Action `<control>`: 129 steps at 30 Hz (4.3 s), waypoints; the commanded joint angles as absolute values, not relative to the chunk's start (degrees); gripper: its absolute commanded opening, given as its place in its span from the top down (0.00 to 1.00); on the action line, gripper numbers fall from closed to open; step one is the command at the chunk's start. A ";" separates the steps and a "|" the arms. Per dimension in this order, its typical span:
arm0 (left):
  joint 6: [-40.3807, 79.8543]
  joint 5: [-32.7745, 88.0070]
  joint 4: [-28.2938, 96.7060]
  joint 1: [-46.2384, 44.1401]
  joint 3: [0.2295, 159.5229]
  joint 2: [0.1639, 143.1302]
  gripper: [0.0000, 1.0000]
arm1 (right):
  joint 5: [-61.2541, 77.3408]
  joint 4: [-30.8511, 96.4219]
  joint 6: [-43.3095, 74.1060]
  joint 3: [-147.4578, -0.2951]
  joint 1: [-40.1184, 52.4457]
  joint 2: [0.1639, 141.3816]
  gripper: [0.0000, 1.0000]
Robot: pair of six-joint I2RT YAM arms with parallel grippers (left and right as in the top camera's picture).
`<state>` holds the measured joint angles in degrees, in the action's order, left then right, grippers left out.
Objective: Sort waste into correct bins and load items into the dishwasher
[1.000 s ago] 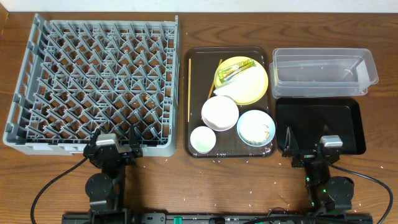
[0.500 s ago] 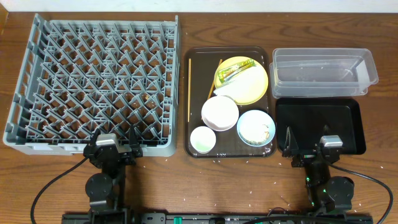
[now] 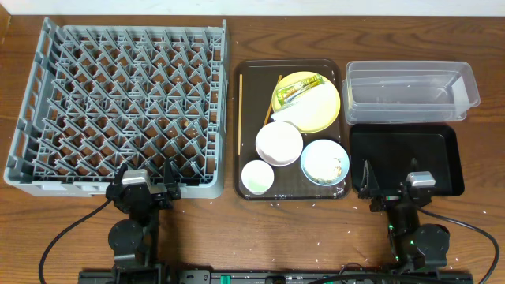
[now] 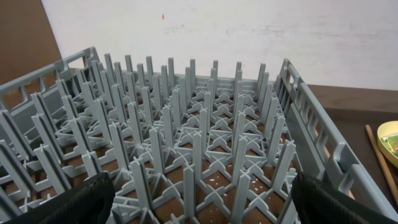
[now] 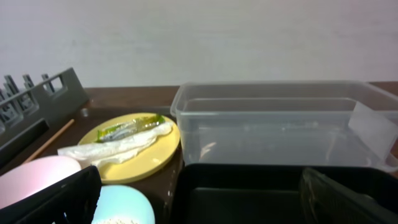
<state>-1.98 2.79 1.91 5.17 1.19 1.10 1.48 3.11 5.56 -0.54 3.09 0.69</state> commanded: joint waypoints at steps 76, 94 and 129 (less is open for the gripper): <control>-2.76 1.91 4.01 5.45 0.23 1.06 0.08 | -8.01 40.49 51.18 -92.33 23.14 113.16 0.16; -2.76 1.91 3.99 5.45 0.23 1.06 0.08 | -13.13 32.93 54.46 -92.33 25.23 127.76 0.39; -2.76 1.91 3.99 5.45 0.23 1.06 0.08 | -13.32 46.96 65.82 -91.26 -2.31 109.38 0.78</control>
